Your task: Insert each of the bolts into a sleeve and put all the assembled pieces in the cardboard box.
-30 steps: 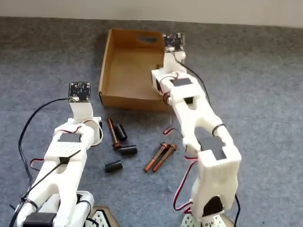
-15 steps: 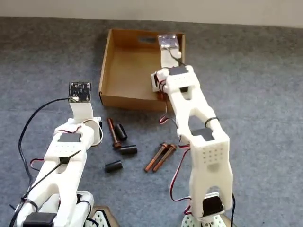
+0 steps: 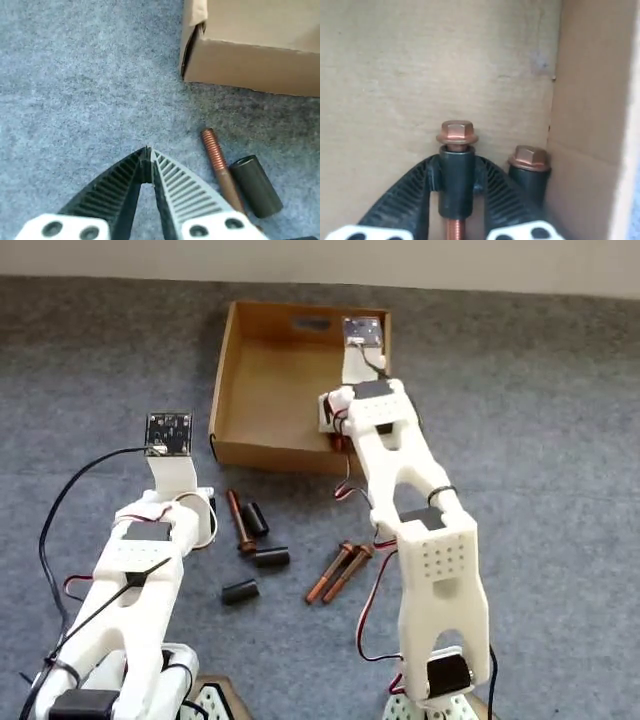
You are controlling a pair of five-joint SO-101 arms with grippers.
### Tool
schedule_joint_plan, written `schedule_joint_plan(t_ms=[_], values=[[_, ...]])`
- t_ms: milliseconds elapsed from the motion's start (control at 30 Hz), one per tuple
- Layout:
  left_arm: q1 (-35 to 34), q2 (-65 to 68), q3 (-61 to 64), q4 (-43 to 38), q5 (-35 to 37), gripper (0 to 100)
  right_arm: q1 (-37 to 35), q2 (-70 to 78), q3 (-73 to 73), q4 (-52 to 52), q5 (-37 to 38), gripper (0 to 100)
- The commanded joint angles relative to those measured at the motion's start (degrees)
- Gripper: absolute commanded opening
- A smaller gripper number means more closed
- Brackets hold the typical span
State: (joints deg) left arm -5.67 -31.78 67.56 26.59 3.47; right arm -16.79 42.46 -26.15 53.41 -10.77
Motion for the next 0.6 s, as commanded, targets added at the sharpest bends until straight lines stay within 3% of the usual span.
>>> schedule_joint_plan(t_ms=[0,100,333,400,567], values=[[0.7,0.0,-0.1,-1.0,0.5,1,0.6,-0.3,-4.8,4.5,-0.5,12.0],[0.7,0.0,-0.1,-1.0,0.5,1,0.7,-0.5,-7.3,7.0,-0.5,15.0],[0.7,0.0,-0.1,-1.0,0.5,1,0.7,-0.3,-19.7,11.2,-0.4,5.2],[0.7,0.0,-0.1,-1.0,0.4,1,0.7,-0.1,-22.8,10.7,-0.2,0.4],[0.7,0.0,-0.1,-1.0,0.4,1,0.6,3.2,-22.9,3.1,6.6,0.6]])
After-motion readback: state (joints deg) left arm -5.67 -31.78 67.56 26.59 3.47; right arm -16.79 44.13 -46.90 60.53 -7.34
